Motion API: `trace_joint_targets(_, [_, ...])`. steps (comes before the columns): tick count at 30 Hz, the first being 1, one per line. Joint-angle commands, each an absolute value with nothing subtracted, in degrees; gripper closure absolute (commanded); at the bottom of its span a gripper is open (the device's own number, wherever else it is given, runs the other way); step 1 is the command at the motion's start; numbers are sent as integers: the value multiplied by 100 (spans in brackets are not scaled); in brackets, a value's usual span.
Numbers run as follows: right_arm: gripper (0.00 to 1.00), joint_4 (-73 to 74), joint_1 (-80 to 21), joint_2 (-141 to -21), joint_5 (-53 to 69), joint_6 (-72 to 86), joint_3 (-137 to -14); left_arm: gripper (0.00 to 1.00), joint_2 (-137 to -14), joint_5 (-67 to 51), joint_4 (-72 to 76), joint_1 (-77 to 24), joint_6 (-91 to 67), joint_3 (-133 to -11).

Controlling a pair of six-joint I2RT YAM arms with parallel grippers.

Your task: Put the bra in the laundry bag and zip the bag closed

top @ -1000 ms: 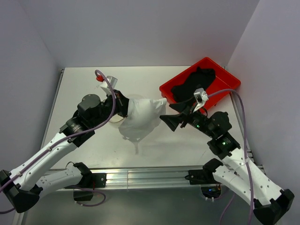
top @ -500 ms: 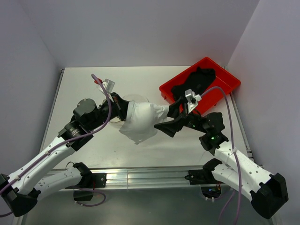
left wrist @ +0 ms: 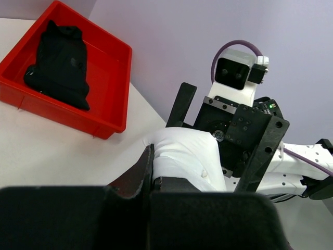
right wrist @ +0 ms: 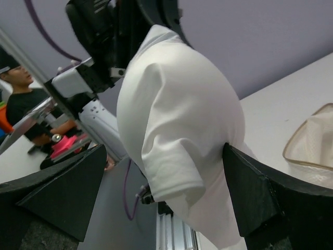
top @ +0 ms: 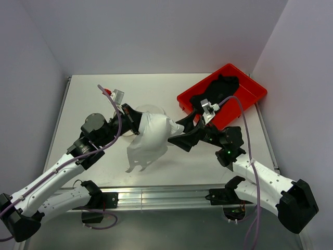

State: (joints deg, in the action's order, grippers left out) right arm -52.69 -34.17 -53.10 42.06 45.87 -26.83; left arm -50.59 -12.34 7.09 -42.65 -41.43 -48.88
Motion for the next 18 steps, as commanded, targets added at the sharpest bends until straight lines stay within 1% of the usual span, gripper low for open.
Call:
trace_joint_targets(1, [0,-5056,-3507,-4976,3421,4237,-2593,100,-4887,-1362,1257,-4263,-4324,-4843])
trace_joint_targets(3, [0,-4809,-3507,-4817,2964,3948,-2479,100,-4825,-1388,1283,-4263,-4316,-4825])
trace_joint_targets(5, [0,-4675,-3498,-4702,2848,3894,-2400,100,-4799,-1459,1301,-4263,-4333,-4808])
trace_joint_targets(7, [0,-4754,-3507,-4798,3154,3946,-2382,100,-4790,-1503,1371,-4263,-4377,-4773])
trace_joint_targets(8, [0,-4955,-3533,-4877,3303,4051,-2364,100,-4790,-1538,1423,-4263,-4394,-4738])
trace_joint_targets(9, [0,-5192,-3559,-4956,3766,4313,-2338,100,-4799,-1538,1441,-4263,-4412,-4729])
trace_joint_targets(10, [0,-5612,-3612,-5122,3997,4420,-2364,100,-4816,-1547,1476,-4263,-4430,-4720])
trace_joint_targets(11, [0,-5729,-3743,-5168,4121,4490,-2390,100,-4843,-1590,1485,-4263,-4447,-4694])
trace_joint_targets(15, [0,-5634,-4034,-5256,4184,4315,-2566,100,-4852,-1618,1643,-4280,-4535,-4623])
trace_joint_targets(18, [0,-6124,-4113,-5457,4254,4630,-2575,100,-4843,-1460,1670,-4315,-4509,-4562])
